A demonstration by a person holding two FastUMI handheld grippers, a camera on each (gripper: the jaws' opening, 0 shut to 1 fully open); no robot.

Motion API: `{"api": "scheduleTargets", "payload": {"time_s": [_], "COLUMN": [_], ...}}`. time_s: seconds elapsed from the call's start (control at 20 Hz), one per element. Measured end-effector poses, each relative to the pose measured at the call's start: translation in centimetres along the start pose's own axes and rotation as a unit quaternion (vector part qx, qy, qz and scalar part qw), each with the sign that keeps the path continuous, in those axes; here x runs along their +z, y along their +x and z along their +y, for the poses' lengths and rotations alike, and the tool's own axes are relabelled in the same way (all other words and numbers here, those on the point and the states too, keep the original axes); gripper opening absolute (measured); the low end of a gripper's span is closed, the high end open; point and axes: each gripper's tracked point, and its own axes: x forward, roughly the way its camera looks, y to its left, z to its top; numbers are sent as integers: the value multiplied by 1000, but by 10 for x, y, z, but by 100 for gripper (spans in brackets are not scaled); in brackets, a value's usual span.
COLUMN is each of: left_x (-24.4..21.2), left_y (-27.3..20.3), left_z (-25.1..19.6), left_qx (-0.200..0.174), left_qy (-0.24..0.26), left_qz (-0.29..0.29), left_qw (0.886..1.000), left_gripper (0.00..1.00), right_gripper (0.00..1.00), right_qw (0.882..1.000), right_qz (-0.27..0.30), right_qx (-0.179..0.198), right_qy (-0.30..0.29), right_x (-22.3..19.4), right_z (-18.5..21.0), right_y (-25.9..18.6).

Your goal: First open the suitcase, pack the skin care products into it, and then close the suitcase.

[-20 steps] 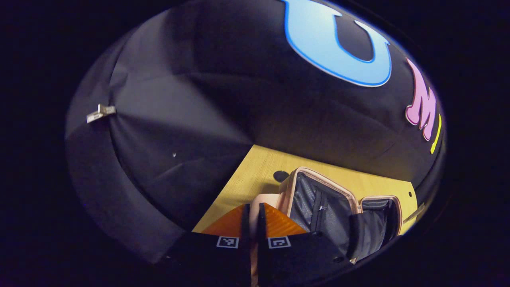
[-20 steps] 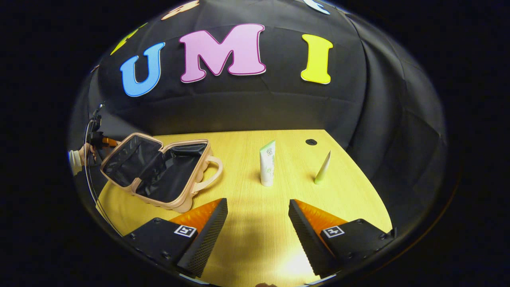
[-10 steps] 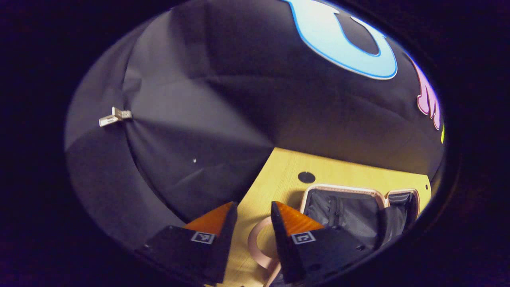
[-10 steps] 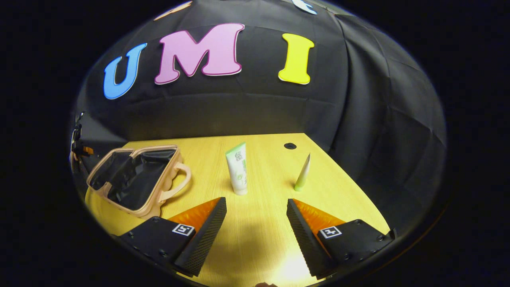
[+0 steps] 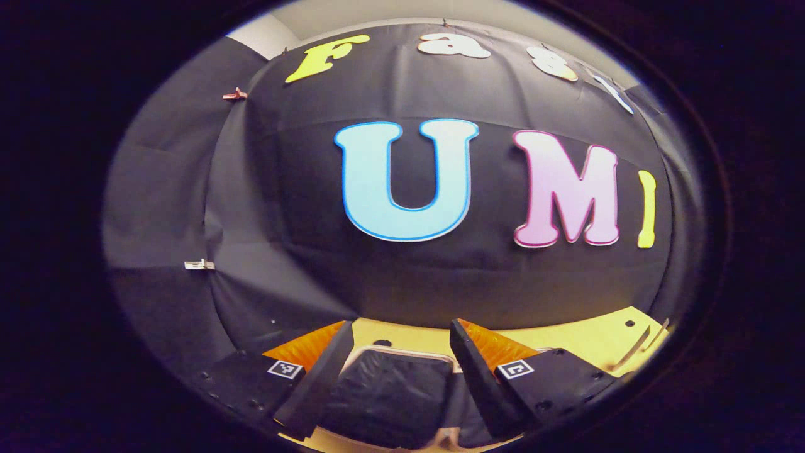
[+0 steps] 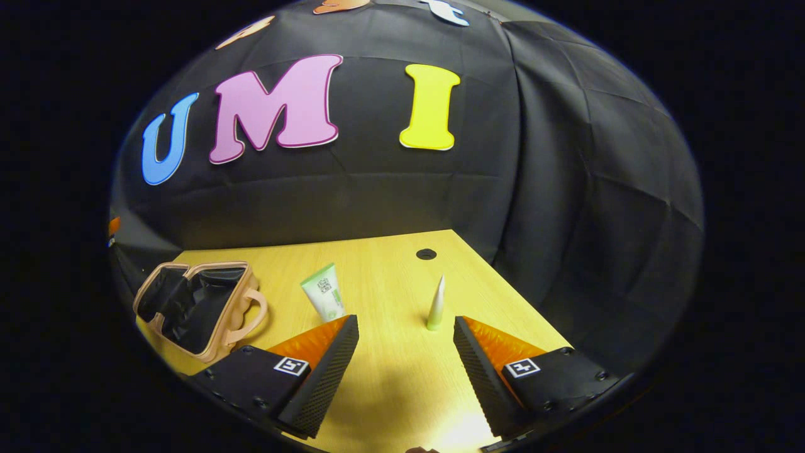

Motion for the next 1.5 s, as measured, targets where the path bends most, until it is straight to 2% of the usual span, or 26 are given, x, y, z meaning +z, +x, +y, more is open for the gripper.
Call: {"api": "scheduleTargets", "payload": {"time_s": [0.2,0.4,0.5,0.65,0.75,1.0,1.1,1.15,1.2,1.25,1.5], "left_x": [-42,-97,-126,-168,-193,-252,-261,-257,-260,-259,-259], "left_y": [-35,-43,-43,-48,-42,2,18,19,20,20,17], "left_z": [-148,-270,-315,-372,-411,-478,-497,-503,-504,-501,-495], "left_qx": [-95,-187,-218,-265,-286,-294,-299,-308,-299,-294,-292], "left_qy": [-28,-68,-55,-5,6,42,58,56,67,77,65], "left_qz": [37,88,107,134,155,206,216,216,224,229,233], "left_qw": [994,976,969,955,946,932,928,925,925,925,925], "left_gripper": [97,97,97,96,96,96,94,92,77,49,40], "right_gripper": [97,97,97,97,97,98,98,98,98,96,96], "right_qw": [1000,1000,1000,999,999,997,996,996,996,996,996], "right_qz": [-9,7,16,31,44,63,67,69,70,69,65], "right_qx": [-11,-9,-15,-18,-18,-19,-20,-20,-22,-23,-33], "right_qy": [-3,6,10,17,18,43,48,48,49,51,53], "right_x": [3,-10,-18,-28,-39,-52,-55,-56,-56,-55,-53], "right_z": [-21,-31,-38,-46,-51,-53,-55,-55,-55,-54,-53], "right_y": [15,36,46,60,73,108,119,125,134,139,169]}}
